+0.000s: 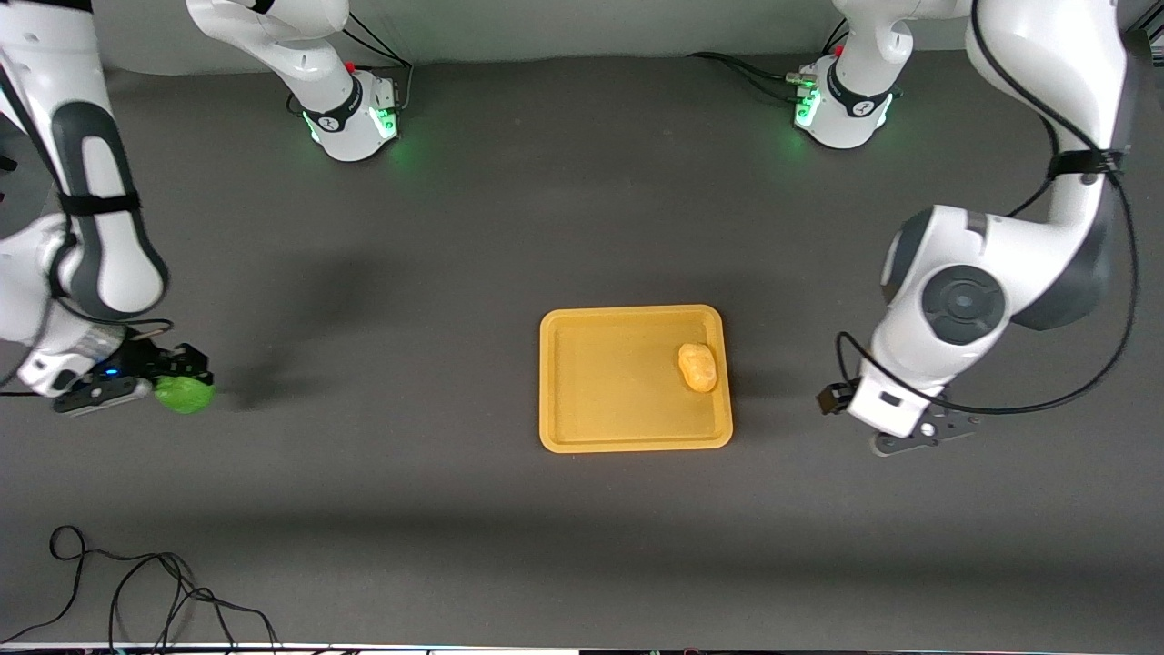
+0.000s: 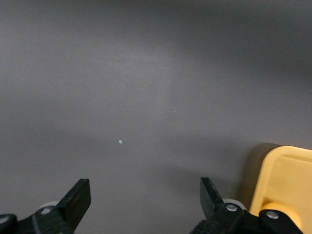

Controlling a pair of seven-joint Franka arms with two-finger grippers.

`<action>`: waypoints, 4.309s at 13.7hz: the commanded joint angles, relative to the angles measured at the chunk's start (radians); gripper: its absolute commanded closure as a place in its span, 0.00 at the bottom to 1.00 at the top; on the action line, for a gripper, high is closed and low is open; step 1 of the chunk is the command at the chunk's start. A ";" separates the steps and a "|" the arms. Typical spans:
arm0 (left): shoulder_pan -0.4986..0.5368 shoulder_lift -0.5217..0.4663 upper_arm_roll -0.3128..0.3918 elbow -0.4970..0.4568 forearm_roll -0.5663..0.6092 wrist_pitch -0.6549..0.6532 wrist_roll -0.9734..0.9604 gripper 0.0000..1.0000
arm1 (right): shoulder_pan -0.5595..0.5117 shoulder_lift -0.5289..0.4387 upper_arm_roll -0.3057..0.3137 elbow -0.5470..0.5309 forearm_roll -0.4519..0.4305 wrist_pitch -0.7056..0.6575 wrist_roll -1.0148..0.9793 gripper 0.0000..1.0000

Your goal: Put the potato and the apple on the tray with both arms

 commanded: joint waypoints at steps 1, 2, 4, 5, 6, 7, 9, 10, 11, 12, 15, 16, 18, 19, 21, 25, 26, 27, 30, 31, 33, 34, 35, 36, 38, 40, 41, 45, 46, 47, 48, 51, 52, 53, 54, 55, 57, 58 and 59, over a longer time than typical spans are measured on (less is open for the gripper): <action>0.052 -0.084 -0.009 -0.075 -0.027 -0.012 0.136 0.00 | 0.003 -0.073 -0.003 0.155 -0.153 -0.267 0.156 0.53; 0.054 -0.099 -0.009 -0.077 -0.036 -0.016 0.145 0.00 | 0.005 -0.079 0.002 0.240 -0.183 -0.382 0.194 0.53; 0.054 -0.122 -0.009 -0.077 -0.038 -0.047 0.150 0.00 | 0.054 -0.076 0.002 0.394 -0.210 -0.573 0.265 0.53; 0.054 -0.131 -0.009 -0.077 -0.038 -0.057 0.151 0.00 | 0.089 -0.076 0.003 0.439 -0.230 -0.621 0.337 0.53; 0.054 -0.139 -0.009 -0.077 -0.038 -0.073 0.154 0.00 | 0.142 -0.076 0.003 0.471 -0.235 -0.645 0.415 0.53; 0.054 -0.139 -0.009 -0.077 -0.038 -0.077 0.167 0.00 | 0.207 -0.073 0.002 0.491 -0.235 -0.658 0.501 0.53; 0.055 -0.138 -0.007 -0.077 -0.038 -0.076 0.199 0.00 | 0.337 -0.064 0.003 0.519 -0.228 -0.666 0.707 0.53; 0.077 -0.139 -0.006 -0.079 -0.039 -0.079 0.235 0.00 | 0.408 -0.047 0.005 0.537 -0.221 -0.666 0.829 0.53; 0.097 -0.150 -0.010 -0.079 -0.041 -0.091 0.257 0.00 | 0.490 -0.017 0.005 0.568 -0.221 -0.664 0.960 0.53; 0.100 -0.160 -0.007 -0.079 -0.041 -0.107 0.283 0.00 | 0.567 0.031 0.005 0.618 -0.220 -0.664 1.095 0.53; 0.152 -0.213 -0.006 -0.079 -0.113 -0.143 0.358 0.00 | 0.741 0.184 0.006 0.778 -0.160 -0.663 1.445 0.53; 0.164 -0.223 -0.006 -0.079 -0.121 -0.151 0.360 0.00 | 0.784 0.239 0.009 0.837 -0.137 -0.658 1.550 0.53; 0.166 -0.237 -0.006 -0.079 -0.122 -0.157 0.357 0.00 | 0.842 0.339 0.053 0.972 -0.135 -0.656 1.699 0.53; 0.166 -0.240 -0.006 -0.079 -0.124 -0.160 0.349 0.00 | 0.845 0.374 0.098 1.015 -0.135 -0.653 1.748 0.53; 0.164 -0.249 -0.004 -0.080 -0.124 -0.180 0.358 0.00 | 0.847 0.411 0.155 1.033 -0.143 -0.624 1.808 0.53; 0.147 -0.251 0.052 -0.109 -0.124 -0.141 0.450 0.00 | 0.859 0.505 0.155 1.022 -0.149 -0.526 1.810 0.53; 0.147 -0.251 0.063 -0.114 -0.124 -0.134 0.460 0.00 | 0.859 0.528 0.155 1.022 -0.149 -0.496 1.810 0.53; 0.149 -0.260 0.063 -0.144 -0.125 -0.105 0.460 0.00 | 0.859 0.548 0.155 1.022 -0.149 -0.474 1.810 0.53; 0.144 -0.289 0.072 -0.221 -0.125 -0.024 0.464 0.00 | 0.865 0.612 0.157 1.019 -0.148 -0.399 1.813 0.53; 0.141 -0.291 0.088 -0.208 -0.127 -0.059 0.490 0.00 | 0.882 0.635 0.155 1.019 -0.148 -0.367 1.818 0.53; 0.138 -0.283 0.132 -0.130 -0.208 -0.126 0.548 0.00 | 0.885 0.677 0.155 1.019 -0.148 -0.308 1.836 0.53; 0.134 -0.273 0.144 -0.091 -0.217 -0.162 0.561 0.00 | 0.884 0.697 0.155 1.019 -0.149 -0.287 1.836 0.53; 0.134 -0.266 0.146 -0.059 -0.217 -0.195 0.569 0.00 | 0.884 0.714 0.155 1.020 -0.149 -0.265 1.836 0.53; 0.135 -0.256 0.146 -0.019 -0.217 -0.231 0.582 0.00 | 0.884 0.732 0.155 1.019 -0.149 -0.244 1.836 0.53; 0.134 -0.246 0.146 0.035 -0.216 -0.327 0.616 0.00 | 0.884 0.760 0.154 1.019 -0.149 -0.213 1.836 0.52; 0.138 -0.246 0.146 0.058 -0.202 -0.399 0.689 0.00 | 0.890 0.777 0.153 1.020 -0.149 -0.205 1.835 0.47; 0.144 -0.246 0.145 0.067 -0.202 -0.410 0.694 0.00 | 0.890 0.780 0.155 1.019 -0.149 -0.205 1.835 0.26; 0.153 -0.248 0.146 0.106 -0.201 -0.415 0.694 0.00 | 0.890 0.772 0.155 1.022 -0.145 -0.222 1.838 0.00; 0.147 -0.248 0.146 0.104 -0.198 -0.415 0.685 0.00 | 0.890 0.752 0.155 1.027 -0.143 -0.253 1.842 0.00; 0.146 -0.246 0.146 0.104 -0.190 -0.404 0.685 0.00 | 0.890 0.731 0.155 1.033 -0.143 -0.296 1.842 0.00; 0.150 -0.243 0.146 0.104 -0.190 -0.400 0.691 0.00 | 0.888 0.694 0.154 1.033 -0.143 -0.343 1.841 0.00; 0.161 -0.223 0.146 0.106 -0.175 -0.395 0.704 0.00 | 0.870 0.567 0.138 1.033 -0.142 -0.504 1.833 0.00; 0.160 -0.225 0.146 0.106 -0.164 -0.401 0.708 0.00 | 0.853 0.516 0.137 1.030 -0.142 -0.555 1.830 0.00; 0.160 -0.226 0.146 0.104 -0.159 -0.407 0.708 0.00 | 0.824 0.476 0.138 1.030 -0.142 -0.599 1.825 0.00; 0.158 -0.230 0.146 0.104 -0.159 -0.410 0.708 0.00 | 0.800 0.432 0.138 1.027 -0.146 -0.647 1.806 0.00; 0.160 -0.228 0.146 0.104 -0.159 -0.404 0.708 0.00 | 0.778 0.392 0.137 1.021 -0.148 -0.678 1.746 0.00; 0.154 -0.223 0.145 0.101 -0.161 -0.395 0.708 0.00 | 0.723 0.283 0.115 0.958 -0.149 -0.771 1.593 0.00; 0.147 -0.223 0.143 0.099 -0.161 -0.400 0.705 0.00 | 0.720 0.225 0.079 0.910 -0.151 -0.800 1.516 0.00; 0.146 -0.228 0.137 0.101 -0.161 -0.406 0.702 0.00 | 0.726 0.168 0.030 0.854 -0.157 -0.813 1.449 0.00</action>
